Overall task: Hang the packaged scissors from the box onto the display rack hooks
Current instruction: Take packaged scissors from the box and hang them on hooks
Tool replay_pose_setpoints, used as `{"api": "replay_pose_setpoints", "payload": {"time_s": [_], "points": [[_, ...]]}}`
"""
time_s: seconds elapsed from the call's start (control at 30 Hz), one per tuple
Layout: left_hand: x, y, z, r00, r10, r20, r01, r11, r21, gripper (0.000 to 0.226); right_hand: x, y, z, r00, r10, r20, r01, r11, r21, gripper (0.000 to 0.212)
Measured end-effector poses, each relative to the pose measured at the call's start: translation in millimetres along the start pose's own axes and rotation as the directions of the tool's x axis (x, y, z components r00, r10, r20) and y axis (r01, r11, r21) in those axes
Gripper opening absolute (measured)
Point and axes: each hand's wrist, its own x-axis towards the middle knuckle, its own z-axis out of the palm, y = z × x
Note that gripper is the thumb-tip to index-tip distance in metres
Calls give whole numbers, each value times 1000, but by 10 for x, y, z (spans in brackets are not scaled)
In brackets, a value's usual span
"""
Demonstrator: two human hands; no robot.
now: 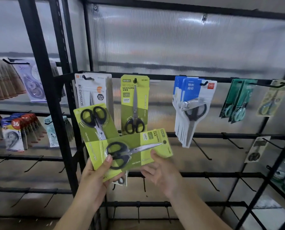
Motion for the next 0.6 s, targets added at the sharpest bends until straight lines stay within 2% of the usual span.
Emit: {"api": "replay_pose_setpoints", "payload": {"time_s": [0.13,0.27,0.33,0.43,0.6], "points": [[-24,-22,5,999,-48,12,48,999,12,38,36,-137,45,989,-149,7,148,988,51,25],[-34,8,-42,998,-56,-34,57,998,5,25,67,-368,104,963,-270,5,266,951,159,16],[-47,28,-78,997,-58,-56,58,998,8,21,68,-490,200,943,-332,29,324,934,153,13],[-70,73,-90,996,-62,-68,64,998,27,19,95,-674,392,909,-414,55,413,910,33,10],[-86,134,-86,996,-65,-66,69,995,70,16,58,-946,746,875,-467,131,484,851,-204,11]]}}
